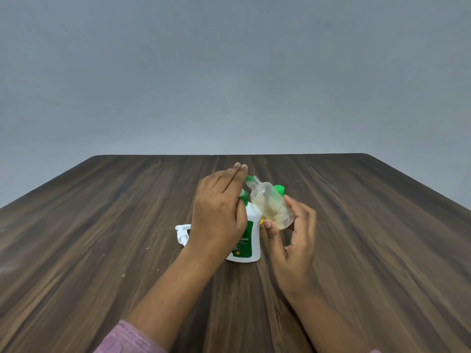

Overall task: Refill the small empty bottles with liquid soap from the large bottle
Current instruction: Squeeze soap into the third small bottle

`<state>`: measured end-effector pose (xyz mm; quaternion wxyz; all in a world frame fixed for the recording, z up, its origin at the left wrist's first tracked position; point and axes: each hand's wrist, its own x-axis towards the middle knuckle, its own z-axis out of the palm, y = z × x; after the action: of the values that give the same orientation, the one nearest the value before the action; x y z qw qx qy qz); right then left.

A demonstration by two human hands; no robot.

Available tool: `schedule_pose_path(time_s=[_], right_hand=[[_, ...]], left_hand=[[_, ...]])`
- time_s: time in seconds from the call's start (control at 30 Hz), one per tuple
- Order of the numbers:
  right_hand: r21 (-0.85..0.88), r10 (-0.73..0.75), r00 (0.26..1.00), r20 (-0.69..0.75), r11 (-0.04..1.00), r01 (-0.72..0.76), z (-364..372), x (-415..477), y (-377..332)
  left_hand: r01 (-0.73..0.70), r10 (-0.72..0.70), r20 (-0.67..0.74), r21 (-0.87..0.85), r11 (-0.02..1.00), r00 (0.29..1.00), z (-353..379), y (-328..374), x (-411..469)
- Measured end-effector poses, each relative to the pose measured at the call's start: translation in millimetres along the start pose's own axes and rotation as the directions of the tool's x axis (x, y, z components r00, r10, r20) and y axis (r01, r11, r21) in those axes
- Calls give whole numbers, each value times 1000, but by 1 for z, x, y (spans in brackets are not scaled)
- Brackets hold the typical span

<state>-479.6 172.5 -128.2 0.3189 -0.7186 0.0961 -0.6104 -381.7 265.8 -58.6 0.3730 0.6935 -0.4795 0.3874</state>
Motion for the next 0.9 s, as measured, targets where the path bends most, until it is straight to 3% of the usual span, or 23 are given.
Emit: schedule_pose_path(time_s=[0.13,0.37,0.9], right_hand=[[3,-9,1000,-17,1000,9,-2,-1,-2],[-5,-2,999,-45,1000,2,-5,-1,-1],[8,18,999,-35,1000,-18,-1,0,-3]], left_hand=[[-7,5,36,77,997,999,-1,4,-7],[-4,1,85,29,1000,996,3,3,-19],[-39,24,134,108,993,991,-4,4,-15]])
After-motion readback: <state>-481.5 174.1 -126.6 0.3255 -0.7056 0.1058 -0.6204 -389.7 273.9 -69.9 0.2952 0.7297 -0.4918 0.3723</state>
